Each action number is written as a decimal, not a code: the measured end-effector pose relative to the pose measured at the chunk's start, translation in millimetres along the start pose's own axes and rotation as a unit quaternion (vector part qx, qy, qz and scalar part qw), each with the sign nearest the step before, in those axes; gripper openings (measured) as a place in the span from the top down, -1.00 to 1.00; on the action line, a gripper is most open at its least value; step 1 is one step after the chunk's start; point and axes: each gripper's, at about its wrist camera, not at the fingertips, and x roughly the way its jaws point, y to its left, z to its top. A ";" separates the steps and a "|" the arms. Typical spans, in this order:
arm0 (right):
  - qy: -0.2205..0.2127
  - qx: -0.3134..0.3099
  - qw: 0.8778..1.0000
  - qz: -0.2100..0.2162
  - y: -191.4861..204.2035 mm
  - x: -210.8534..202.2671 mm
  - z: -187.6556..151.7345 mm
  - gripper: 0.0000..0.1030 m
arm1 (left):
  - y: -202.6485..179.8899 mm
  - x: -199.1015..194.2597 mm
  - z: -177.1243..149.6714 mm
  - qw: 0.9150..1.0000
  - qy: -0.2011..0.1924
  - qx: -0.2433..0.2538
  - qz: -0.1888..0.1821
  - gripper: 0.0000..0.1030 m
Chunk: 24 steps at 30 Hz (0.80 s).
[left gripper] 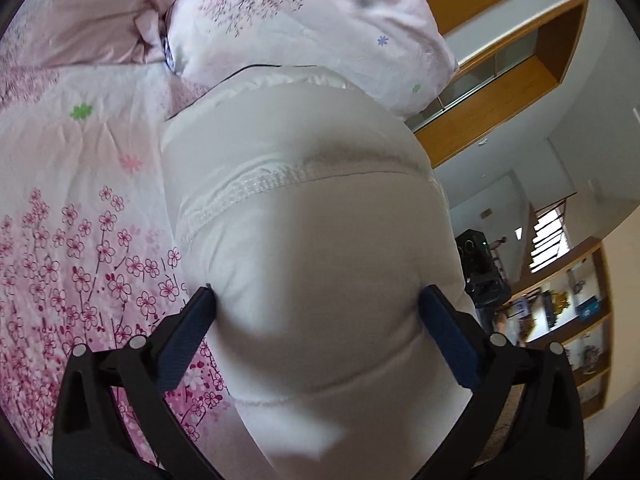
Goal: Fold large clothes
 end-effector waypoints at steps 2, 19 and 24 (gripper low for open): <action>0.008 -0.011 1.000 -0.004 4.2 5.6 2.8 -0.97 | 3.9 0.4 0.9 1.000 0.005 -0.002 -0.009 -0.97; -0.007 -0.119 0.989 0.083 18.0 15.7 -4.4 -0.23 | 14.9 -9.4 -7.6 0.997 -0.022 -0.017 -0.068 -0.74; -0.015 -0.134 0.987 0.084 32.1 11.7 -9.0 -0.13 | 11.0 -17.5 -5.2 0.995 -0.034 -0.017 -0.087 -0.60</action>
